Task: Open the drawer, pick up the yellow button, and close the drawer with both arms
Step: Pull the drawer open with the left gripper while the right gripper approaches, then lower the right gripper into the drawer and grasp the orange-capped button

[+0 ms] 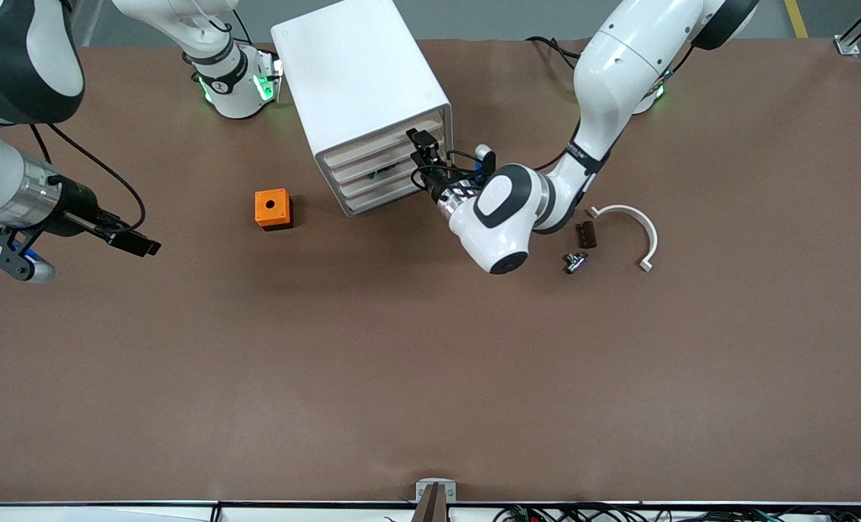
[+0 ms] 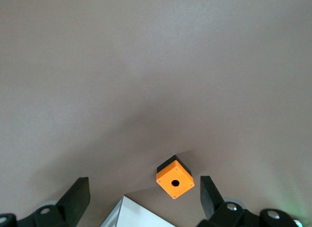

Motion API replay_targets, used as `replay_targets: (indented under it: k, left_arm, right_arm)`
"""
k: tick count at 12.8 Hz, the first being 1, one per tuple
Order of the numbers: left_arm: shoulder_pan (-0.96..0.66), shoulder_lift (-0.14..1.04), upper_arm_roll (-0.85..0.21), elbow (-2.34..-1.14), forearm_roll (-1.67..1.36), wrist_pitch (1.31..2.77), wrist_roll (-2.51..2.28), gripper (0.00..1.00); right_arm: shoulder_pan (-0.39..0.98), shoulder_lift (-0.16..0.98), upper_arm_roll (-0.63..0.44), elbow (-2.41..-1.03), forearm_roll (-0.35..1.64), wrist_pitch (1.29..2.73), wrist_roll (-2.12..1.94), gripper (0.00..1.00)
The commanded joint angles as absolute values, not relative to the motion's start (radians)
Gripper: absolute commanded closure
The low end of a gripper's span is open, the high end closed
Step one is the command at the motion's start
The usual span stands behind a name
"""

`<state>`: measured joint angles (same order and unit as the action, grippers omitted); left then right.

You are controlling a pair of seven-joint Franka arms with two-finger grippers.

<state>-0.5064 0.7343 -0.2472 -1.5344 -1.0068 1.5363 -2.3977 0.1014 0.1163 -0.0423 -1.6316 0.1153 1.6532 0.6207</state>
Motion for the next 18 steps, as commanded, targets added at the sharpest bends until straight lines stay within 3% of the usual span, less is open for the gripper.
replay_targets:
  k: [1, 2, 3, 4, 5, 18]
  left_arm:
    - [-0.529, 0.761, -0.244, -1.502, -1.025, 1.523, -2.431, 0.46]
    - [-0.544, 0.759, -0.244, -1.502, -1.037, 1.523, -2.431, 0.53]
    - [-0.551, 0.759, -0.244, -1.502, -1.045, 1.523, -2.431, 0.67]
    - [-0.551, 0.758, -0.244, -1.502, -1.045, 1.523, -2.433, 0.9]
    - [-0.548, 0.758, -0.242, -1.502, -1.043, 1.523, -2.431, 1.0]
    - [-0.27, 0.759, -0.232, -1.407, -1.031, 1.522, -2.257, 1.0]
  right_arm:
    - [0.152, 0.12, -0.046, -1.62, 0.126, 1.66, 0.71, 0.0]
    - [0.184, 0.12, -0.048, -1.62, 0.12, 1.664, 0.736, 0.0]
    - [0.216, 0.121, -0.048, -1.62, 0.118, 1.672, 0.773, 0.0]
    - [0.235, 0.123, -0.046, -1.62, 0.118, 1.675, 0.793, 0.0]
    - [0.264, 0.123, -0.048, -1.62, 0.117, 1.675, 0.819, 0.0]
    - [0.681, 0.146, -0.048, -1.661, 0.084, 1.828, 1.385, 0.0]
